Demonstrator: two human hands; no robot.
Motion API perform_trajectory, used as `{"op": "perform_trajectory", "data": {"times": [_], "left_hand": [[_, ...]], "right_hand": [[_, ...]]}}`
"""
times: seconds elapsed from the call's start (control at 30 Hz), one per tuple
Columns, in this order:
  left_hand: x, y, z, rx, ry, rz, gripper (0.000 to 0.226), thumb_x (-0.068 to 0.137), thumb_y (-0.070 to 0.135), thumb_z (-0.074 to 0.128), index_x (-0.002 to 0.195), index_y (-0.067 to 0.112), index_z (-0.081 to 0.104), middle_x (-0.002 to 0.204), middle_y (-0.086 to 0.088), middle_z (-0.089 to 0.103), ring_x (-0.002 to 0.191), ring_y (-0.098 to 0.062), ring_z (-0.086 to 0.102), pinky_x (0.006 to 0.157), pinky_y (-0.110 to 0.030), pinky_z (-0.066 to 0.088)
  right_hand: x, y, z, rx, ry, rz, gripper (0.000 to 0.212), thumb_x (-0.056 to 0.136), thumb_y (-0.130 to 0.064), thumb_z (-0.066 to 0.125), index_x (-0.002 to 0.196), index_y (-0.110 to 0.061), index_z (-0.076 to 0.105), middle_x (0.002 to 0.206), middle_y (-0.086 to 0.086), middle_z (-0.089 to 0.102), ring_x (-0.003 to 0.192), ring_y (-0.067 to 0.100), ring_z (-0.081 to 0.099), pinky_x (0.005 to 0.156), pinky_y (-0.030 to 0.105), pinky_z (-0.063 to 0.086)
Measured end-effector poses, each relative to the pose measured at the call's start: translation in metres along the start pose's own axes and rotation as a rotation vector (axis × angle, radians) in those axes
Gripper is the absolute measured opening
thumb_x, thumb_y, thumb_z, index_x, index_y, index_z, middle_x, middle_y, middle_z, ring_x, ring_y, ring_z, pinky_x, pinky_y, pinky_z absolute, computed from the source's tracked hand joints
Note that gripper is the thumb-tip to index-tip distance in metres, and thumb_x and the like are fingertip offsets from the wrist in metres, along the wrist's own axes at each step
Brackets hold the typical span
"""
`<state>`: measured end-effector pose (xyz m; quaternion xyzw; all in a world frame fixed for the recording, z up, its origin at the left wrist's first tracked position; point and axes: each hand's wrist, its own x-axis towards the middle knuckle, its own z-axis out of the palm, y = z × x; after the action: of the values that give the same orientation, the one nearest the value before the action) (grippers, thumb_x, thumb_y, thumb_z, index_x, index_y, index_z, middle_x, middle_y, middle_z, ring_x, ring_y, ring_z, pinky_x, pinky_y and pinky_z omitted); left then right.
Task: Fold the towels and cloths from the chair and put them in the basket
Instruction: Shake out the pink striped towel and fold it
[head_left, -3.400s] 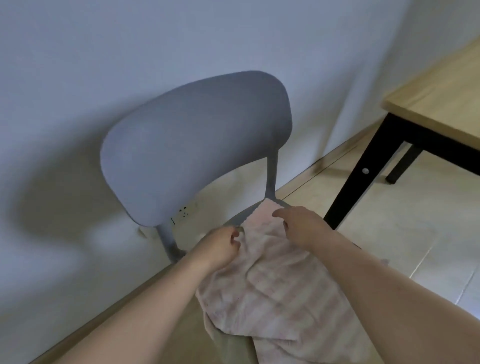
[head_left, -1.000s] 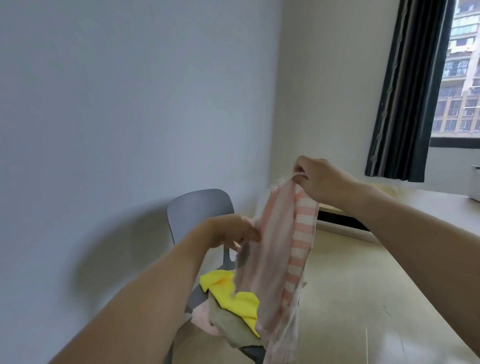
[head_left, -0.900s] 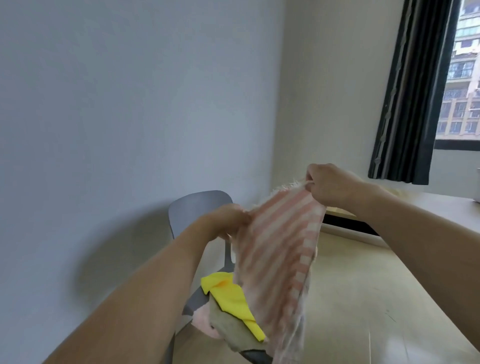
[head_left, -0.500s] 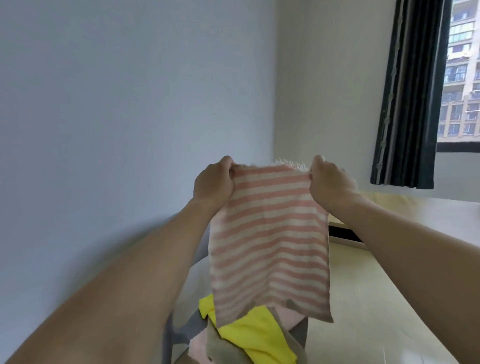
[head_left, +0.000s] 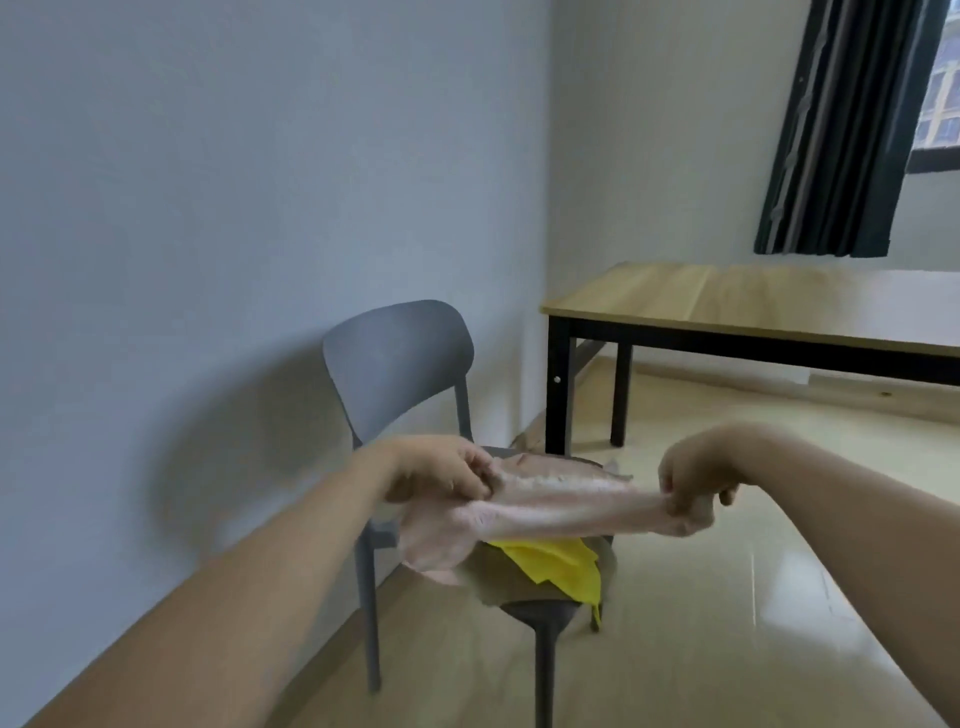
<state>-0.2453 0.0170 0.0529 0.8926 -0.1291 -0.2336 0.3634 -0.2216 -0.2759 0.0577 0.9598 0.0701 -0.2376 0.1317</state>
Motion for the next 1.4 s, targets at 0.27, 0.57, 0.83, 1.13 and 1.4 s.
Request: {"op": "perform_trajectory", "data": {"times": [0.27, 0.57, 0.83, 1.13, 1.4], "left_hand": [[0.044, -0.073, 0.078, 0.285, -0.167, -0.268, 0.014, 0.089, 0.016, 0.058, 0.092, 0.028, 0.064, 0.08, 0.003, 0.058, 0.064, -0.013, 0.047, 0.057, -0.027, 0.043], [0.119, -0.089, 0.028, 0.222, 0.293, -0.032, 0.016, 0.095, 0.013, 0.049, 0.094, 0.004, 0.062, 0.083, 0.008, 0.053, 0.084, -0.015, 0.052, 0.061, -0.02, 0.034], [0.204, -0.136, 0.023, -0.27, 0.428, -0.01, 0.038, 0.088, 0.002, 0.046, 0.093, 0.027, 0.074, 0.092, 0.031, 0.064, 0.081, 0.001, 0.056, 0.069, -0.008, 0.042], [0.226, -0.142, 0.026, -0.165, 0.204, -0.061, 0.025, 0.083, 0.012, 0.059, 0.065, 0.02, 0.044, 0.072, 0.005, 0.043, 0.065, -0.011, 0.037, 0.06, -0.024, 0.03], [0.181, -0.119, 0.005, -0.053, 0.246, 0.092, 0.015, 0.081, 0.016, 0.066, 0.075, 0.013, 0.053, 0.111, 0.02, 0.065, 0.076, 0.008, 0.055, 0.066, -0.008, 0.038]], "right_hand": [[0.049, -0.029, 0.066, 0.113, -0.3, 0.044, 0.042, 0.09, -0.026, 0.063, 0.126, -0.008, 0.052, 0.096, 0.009, 0.06, 0.082, 0.023, 0.059, 0.07, 0.029, 0.05], [0.124, -0.029, 0.033, 0.175, 0.114, -0.004, 0.009, 0.094, -0.014, 0.043, 0.099, -0.012, 0.049, 0.097, 0.005, 0.051, 0.084, 0.021, 0.05, 0.069, 0.025, 0.04], [0.214, -0.025, 0.054, 0.529, 0.303, -0.025, 0.009, 0.091, -0.011, 0.041, 0.093, -0.014, 0.049, 0.099, 0.005, 0.052, 0.088, 0.022, 0.048, 0.059, 0.023, 0.035], [0.246, -0.024, 0.077, 0.611, 0.333, -0.109, 0.016, 0.08, -0.016, 0.058, 0.067, -0.019, 0.05, 0.078, 0.0, 0.055, 0.074, 0.018, 0.051, 0.06, 0.026, 0.037], [0.199, -0.011, 0.058, 0.621, 0.449, -0.137, 0.02, 0.079, -0.01, 0.06, 0.066, -0.016, 0.046, 0.078, 0.001, 0.049, 0.069, 0.016, 0.044, 0.059, 0.026, 0.036]]}}
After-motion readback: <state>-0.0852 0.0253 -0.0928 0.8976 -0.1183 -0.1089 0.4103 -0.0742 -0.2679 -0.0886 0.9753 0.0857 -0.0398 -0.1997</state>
